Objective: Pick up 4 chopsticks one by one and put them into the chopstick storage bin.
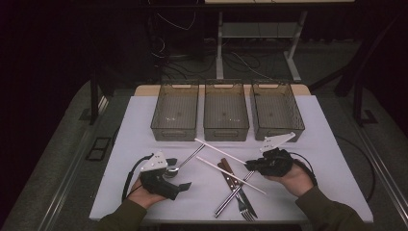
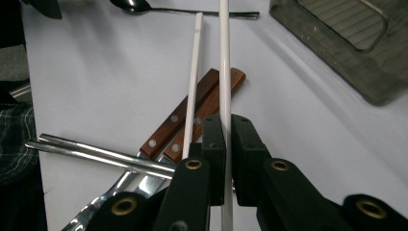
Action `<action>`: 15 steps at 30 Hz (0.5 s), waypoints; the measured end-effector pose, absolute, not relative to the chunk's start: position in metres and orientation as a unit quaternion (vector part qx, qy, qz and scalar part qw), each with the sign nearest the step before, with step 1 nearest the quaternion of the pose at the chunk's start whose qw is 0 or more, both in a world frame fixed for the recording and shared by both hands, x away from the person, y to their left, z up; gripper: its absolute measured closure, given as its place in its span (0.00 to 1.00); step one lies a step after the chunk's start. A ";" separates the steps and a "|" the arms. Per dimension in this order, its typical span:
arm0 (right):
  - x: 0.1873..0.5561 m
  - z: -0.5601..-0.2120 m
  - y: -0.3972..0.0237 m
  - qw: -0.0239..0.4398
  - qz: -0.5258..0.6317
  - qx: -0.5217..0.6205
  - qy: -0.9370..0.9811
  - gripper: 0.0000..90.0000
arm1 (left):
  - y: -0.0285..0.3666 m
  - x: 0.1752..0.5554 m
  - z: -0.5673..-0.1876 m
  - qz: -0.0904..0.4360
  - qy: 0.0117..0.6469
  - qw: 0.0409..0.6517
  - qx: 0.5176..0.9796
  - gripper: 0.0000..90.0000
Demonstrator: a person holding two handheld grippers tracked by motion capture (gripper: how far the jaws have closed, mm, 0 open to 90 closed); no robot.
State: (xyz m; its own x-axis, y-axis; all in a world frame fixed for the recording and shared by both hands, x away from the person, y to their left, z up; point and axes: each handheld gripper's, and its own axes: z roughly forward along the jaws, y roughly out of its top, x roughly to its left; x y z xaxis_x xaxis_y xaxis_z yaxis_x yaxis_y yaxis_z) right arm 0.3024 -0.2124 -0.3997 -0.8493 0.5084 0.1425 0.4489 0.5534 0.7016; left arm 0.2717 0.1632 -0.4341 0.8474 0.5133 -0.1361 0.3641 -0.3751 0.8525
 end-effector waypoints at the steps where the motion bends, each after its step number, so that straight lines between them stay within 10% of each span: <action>1: 0.304 -0.397 -0.211 0.040 0.389 0.271 0.879 0.95 | 0.163 0.272 -0.434 0.076 0.266 0.492 0.826 0.00; 15: 0.319 -0.382 -0.200 0.048 0.395 0.276 0.875 0.95 | 0.163 0.272 -0.434 0.077 0.264 0.492 0.826 0.00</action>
